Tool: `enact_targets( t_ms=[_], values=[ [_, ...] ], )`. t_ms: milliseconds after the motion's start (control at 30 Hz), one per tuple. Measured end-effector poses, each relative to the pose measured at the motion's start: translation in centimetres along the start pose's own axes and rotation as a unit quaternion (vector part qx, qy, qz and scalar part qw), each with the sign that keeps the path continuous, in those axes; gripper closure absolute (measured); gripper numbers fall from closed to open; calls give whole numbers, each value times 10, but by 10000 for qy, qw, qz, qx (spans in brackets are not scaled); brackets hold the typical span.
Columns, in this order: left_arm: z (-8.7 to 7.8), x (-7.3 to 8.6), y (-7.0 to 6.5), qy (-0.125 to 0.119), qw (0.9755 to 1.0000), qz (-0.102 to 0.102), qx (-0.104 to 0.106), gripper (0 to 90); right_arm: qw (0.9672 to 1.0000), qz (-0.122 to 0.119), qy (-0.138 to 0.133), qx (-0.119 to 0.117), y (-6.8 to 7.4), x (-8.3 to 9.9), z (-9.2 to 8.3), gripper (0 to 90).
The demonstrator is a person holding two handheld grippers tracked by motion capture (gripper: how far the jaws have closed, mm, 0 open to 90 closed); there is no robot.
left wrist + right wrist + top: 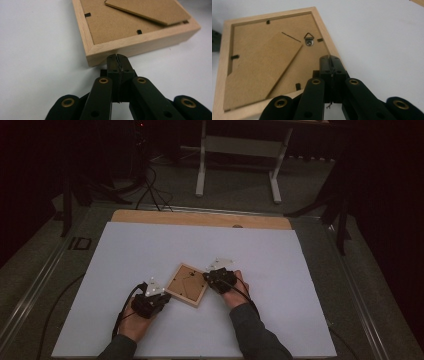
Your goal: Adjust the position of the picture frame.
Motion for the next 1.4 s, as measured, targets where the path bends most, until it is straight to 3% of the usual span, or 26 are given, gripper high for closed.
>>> enact_targets(
  t_ms=[167, 633, 1133, 1233, 1400],
  values=[
    [6, -5, -1, -28, 10000, -76, 11, 897, 10000, 12, 19, 15, -1, 3, -3, 896],
    [18, -14, -20, 5, 9997, 134, 201, 897, 9999, -18, 79, 77, 5, 18, -15, 896],
    [26, -23, -24, -64, 9999, 148, 41, 897, 9999, -16, 117, -26, 9, 35, -29, 896],
    [27, -25, -24, -71, 9999, 145, 26, 897, 9997, -65, 31, 232, 7, 39, -31, 896],
    [29, -28, -24, -93, 9999, 127, -7, 897, 9975, 391, -235, 542, -10, 44, -36, 896]
  ],
)
Point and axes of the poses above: each handheld gripper's, and its own axes: z roughly forward along the jaws, x roughly out of its underside, y roughly to its left, the point moved 4 cm from there along z, roughly forward along the jaws, and after that the axes turned 11 degrees about y, right-handed, at the moved point
